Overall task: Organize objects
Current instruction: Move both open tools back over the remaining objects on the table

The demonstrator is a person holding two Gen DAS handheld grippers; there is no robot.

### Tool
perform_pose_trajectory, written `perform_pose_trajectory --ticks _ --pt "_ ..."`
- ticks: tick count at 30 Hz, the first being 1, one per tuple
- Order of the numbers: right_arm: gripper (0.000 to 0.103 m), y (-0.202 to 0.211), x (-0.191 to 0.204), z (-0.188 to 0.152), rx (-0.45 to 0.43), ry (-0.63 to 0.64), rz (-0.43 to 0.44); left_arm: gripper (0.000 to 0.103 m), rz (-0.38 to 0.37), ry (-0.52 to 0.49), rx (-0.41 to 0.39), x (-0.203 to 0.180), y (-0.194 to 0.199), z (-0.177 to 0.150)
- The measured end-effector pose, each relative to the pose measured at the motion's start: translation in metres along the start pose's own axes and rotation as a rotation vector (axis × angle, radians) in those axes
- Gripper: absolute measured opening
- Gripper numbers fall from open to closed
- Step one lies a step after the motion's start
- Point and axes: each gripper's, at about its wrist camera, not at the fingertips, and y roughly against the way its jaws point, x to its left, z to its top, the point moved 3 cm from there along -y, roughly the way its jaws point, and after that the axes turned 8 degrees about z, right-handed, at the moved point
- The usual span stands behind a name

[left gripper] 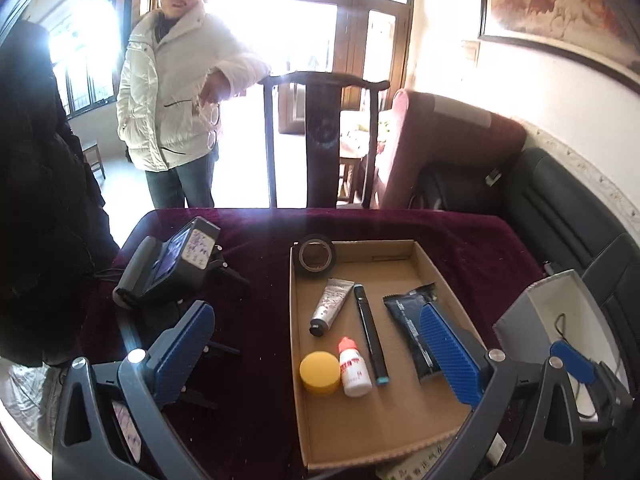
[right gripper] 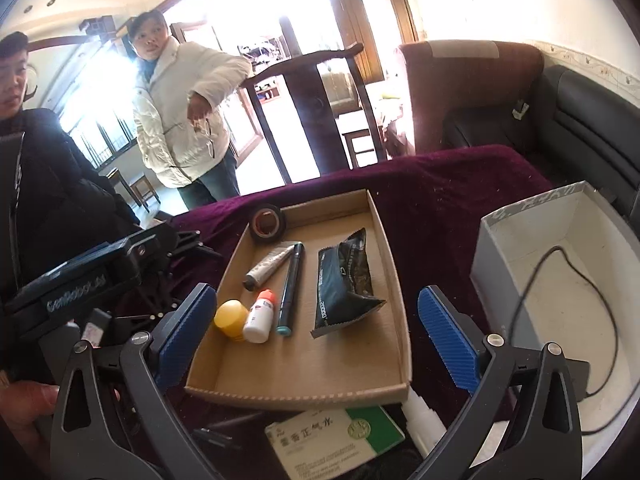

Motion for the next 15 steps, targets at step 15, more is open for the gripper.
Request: perform_pose_trajectory --ticks 15 --pt "0.102 0.082 -0.008 -0.020 -0.084 -0.086 0.052 0.103 -0.098 0.021 0.027 0.033 0.051 -0.081"
